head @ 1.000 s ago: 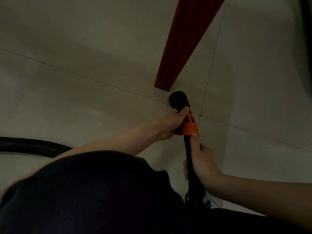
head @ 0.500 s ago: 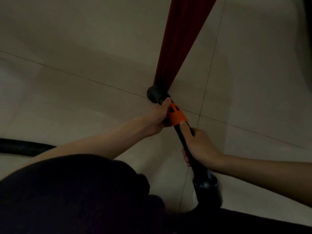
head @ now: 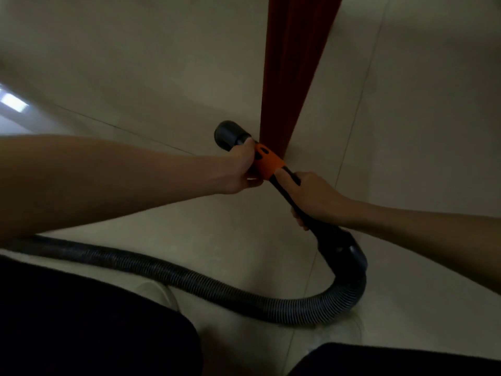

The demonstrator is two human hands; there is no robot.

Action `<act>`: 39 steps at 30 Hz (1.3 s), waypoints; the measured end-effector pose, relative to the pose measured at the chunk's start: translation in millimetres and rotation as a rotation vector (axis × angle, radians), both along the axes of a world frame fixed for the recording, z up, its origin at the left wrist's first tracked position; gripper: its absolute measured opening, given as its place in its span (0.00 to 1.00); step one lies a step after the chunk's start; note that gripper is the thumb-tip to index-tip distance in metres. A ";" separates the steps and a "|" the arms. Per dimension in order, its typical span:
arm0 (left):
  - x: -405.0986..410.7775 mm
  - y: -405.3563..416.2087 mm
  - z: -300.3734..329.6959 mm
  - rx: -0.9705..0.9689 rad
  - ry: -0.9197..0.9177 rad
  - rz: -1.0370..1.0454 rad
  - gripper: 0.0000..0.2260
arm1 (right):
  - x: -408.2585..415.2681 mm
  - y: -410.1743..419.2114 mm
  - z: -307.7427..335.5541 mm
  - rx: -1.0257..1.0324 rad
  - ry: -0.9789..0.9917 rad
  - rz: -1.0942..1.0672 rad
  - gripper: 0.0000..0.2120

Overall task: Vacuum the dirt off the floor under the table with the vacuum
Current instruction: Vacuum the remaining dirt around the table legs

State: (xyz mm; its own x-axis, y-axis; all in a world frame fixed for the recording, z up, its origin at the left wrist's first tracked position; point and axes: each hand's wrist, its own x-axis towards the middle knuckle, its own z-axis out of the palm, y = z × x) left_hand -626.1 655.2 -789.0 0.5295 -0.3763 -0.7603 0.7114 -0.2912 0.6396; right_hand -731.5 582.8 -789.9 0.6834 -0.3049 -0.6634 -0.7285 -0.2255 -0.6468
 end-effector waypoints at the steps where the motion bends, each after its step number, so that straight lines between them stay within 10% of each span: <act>1: -6.4 -4.4 0.6 -0.021 0.003 0.030 0.20 | -2.4 -2.2 -0.2 0.014 0.001 -0.007 0.21; 13: -43.2 36.1 -59.3 0.051 0.152 0.437 0.23 | -24.2 24.0 -13.9 0.252 0.133 0.128 0.26; 39: 15.9 113.0 -23.5 0.199 -0.051 0.179 0.20 | 60.8 122.4 -14.1 0.201 0.127 -0.185 0.29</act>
State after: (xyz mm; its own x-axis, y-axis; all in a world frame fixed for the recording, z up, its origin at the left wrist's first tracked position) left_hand -610.2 768.2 -812.5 0.6137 -0.1193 -0.7805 0.7313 -0.2870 0.6188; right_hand -670.7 705.2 -804.0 0.5360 -0.2703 -0.7998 -0.8234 0.0420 -0.5659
